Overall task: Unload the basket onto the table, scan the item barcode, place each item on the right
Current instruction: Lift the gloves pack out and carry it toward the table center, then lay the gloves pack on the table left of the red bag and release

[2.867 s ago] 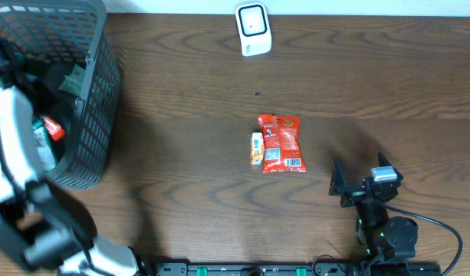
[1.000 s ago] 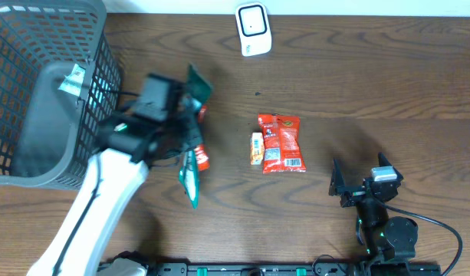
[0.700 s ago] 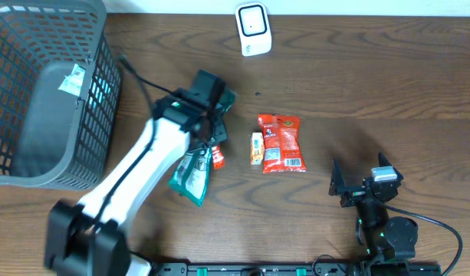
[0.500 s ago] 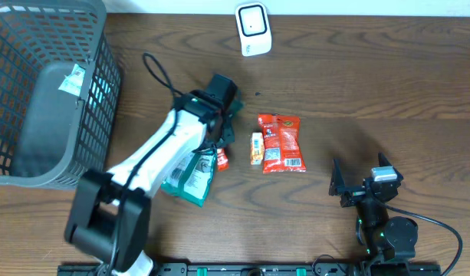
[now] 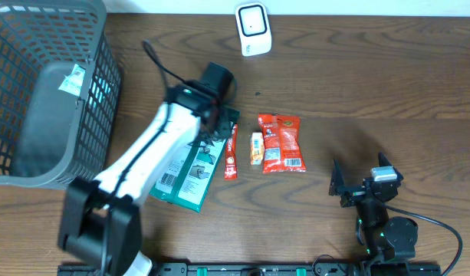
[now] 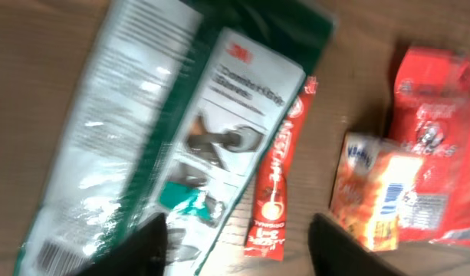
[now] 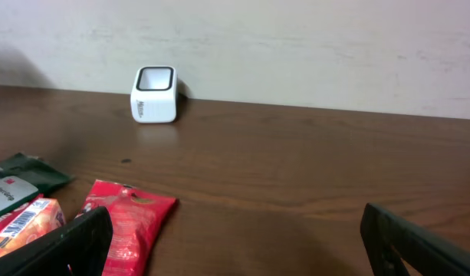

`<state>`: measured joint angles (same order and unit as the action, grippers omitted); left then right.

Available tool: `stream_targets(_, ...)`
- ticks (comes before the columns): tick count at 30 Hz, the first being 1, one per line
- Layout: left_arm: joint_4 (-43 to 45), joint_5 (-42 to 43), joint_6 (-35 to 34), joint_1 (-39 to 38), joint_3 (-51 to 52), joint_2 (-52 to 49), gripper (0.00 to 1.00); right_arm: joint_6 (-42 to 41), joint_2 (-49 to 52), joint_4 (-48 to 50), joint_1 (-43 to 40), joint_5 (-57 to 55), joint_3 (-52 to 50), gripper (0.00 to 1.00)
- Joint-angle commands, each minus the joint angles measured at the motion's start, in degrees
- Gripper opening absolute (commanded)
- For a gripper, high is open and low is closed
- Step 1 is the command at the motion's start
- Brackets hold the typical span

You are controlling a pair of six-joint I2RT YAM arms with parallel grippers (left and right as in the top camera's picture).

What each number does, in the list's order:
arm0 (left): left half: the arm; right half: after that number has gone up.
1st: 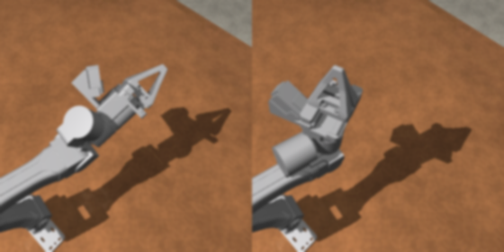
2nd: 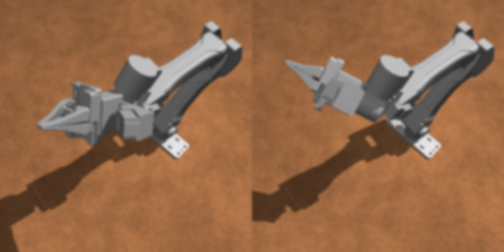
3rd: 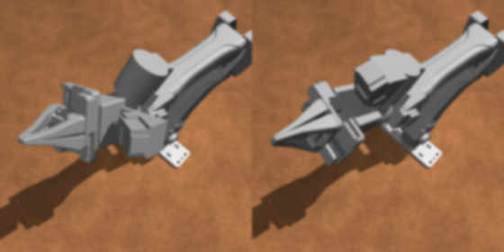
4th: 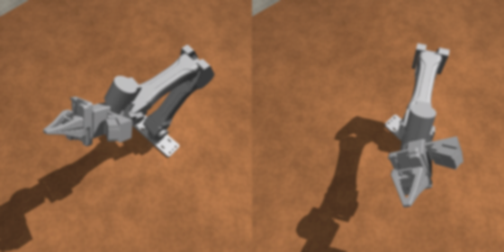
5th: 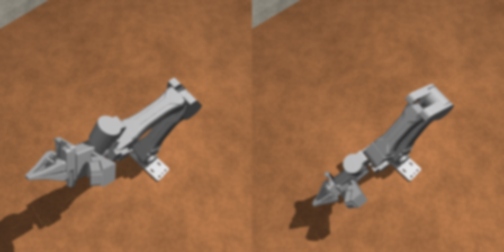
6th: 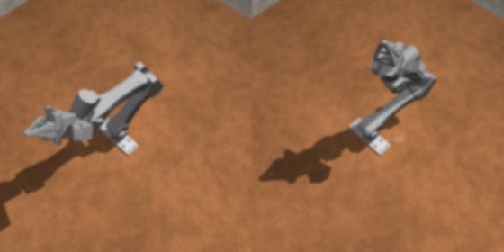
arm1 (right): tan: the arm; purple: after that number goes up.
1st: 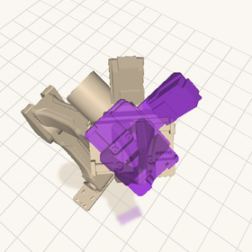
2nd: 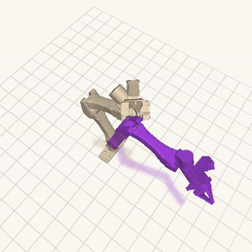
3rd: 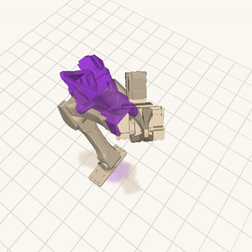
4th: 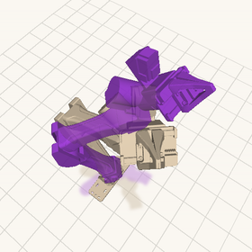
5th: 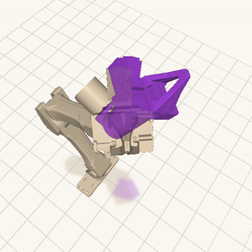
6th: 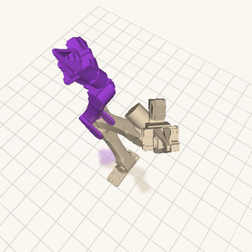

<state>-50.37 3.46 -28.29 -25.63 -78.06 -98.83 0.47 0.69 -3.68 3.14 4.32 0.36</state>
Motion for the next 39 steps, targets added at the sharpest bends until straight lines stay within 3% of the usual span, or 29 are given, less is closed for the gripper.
stream_targets(1,-3.89,-6.08,2.21,4.39,-1.68,2.82,0.07,0.26,-0.31,-0.20,-0.63,0.26,-0.07,0.99)
stream_targets(9,-8.31,-9.11,5.16,12.33,4.04,0.02,0.08,0.26,-0.31,-0.20,-0.63,0.26,-0.07,0.99)
stream_targets(21,3.17,-9.16,5.16,13.07,16.50,-0.87,0.09,0.26,-0.31,-0.20,-0.63,0.26,-0.07,0.99)
stream_targets(24,6.80,-9.16,5.18,13.07,19.39,-0.87,0.14,0.26,-0.31,-0.20,-0.63,0.26,-0.07,0.99)
stream_targets(30,11.54,-8.94,5.11,13.07,23.89,-0.90,0.15,0.26,-0.31,-0.20,-0.63,0.26,-0.07,0.99)
stream_targets(39,12.15,5.53,5.11,13.00,24.50,-0.90,0.15,0.26,-0.31,-0.20,-0.63,0.26,-0.07,0.99)
